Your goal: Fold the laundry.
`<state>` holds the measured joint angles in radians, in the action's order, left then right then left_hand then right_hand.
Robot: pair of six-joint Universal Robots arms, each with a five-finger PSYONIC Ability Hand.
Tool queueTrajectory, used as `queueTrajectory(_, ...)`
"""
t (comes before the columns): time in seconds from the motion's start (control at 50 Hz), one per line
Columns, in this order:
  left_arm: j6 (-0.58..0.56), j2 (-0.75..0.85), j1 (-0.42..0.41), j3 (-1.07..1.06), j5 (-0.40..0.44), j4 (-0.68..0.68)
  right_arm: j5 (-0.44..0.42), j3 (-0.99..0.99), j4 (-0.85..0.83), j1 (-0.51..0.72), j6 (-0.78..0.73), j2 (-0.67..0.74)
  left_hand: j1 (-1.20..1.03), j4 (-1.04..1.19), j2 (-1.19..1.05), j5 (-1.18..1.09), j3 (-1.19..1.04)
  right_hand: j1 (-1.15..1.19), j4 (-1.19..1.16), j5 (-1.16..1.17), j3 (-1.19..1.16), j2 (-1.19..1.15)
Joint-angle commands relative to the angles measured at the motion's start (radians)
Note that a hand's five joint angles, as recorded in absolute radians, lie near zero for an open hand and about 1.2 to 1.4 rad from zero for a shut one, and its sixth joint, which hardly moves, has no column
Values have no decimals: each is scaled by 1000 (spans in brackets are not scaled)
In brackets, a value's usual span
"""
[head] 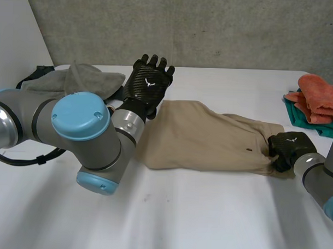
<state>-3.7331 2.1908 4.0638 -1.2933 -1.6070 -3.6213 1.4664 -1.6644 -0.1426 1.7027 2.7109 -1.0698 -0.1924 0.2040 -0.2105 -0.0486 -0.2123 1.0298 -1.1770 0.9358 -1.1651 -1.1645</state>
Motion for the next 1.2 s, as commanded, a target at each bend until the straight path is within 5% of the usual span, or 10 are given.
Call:
queueTrajectory(0.02,-2,-32,-2,-12,-7,4,60,-50,-18,-46,-101,-62,18,-29,36,49,38,366,-219,286,-231,-232)
queueTrajectory(0.22,-2,-134,1,-90,-2,3,57,-71,-55,-134,-531,-210,18,-29,36,49,38,366,-219,286,-231,-232)
queueTrajectory(0.36,-1,-161,4,-126,-5,0,-40,8,-227,220,-553,-141,18,-29,36,49,38,366,-219,286,-231,-232)
queueTrajectory(0.48,-1,-166,6,-141,-7,-2,-274,9,-302,464,-617,55,18,-29,36,49,38,347,-200,267,-212,-212)
queueTrajectory(0.54,1,-166,6,-138,-5,-5,-253,28,-253,482,-654,77,18,-29,36,49,38,-855,1002,-936,991,990)
queueTrajectory(0.56,1,-166,7,-136,-5,-5,-236,29,-247,479,-651,73,18,-29,36,49,38,-855,1002,-936,991,990)
queueTrajectory(0.66,18,-160,9,-98,-4,-22,-182,17,-252,451,-472,-59,18,-29,36,49,38,-855,1002,-936,991,990)
queueTrajectory(0.82,197,-70,-8,96,16,-14,-167,0,-198,229,338,-306,18,-29,36,49,38,-855,1002,-936,991,990)
queueTrajectory(1.0,318,177,-112,389,98,292,-162,155,81,113,297,-155,17,-29,35,48,37,-855,1002,-936,991,990)
queueTrajectory(1.2,349,320,-135,508,32,598,-195,386,302,112,244,137,11,-23,29,42,31,-855,1002,-936,991,990)
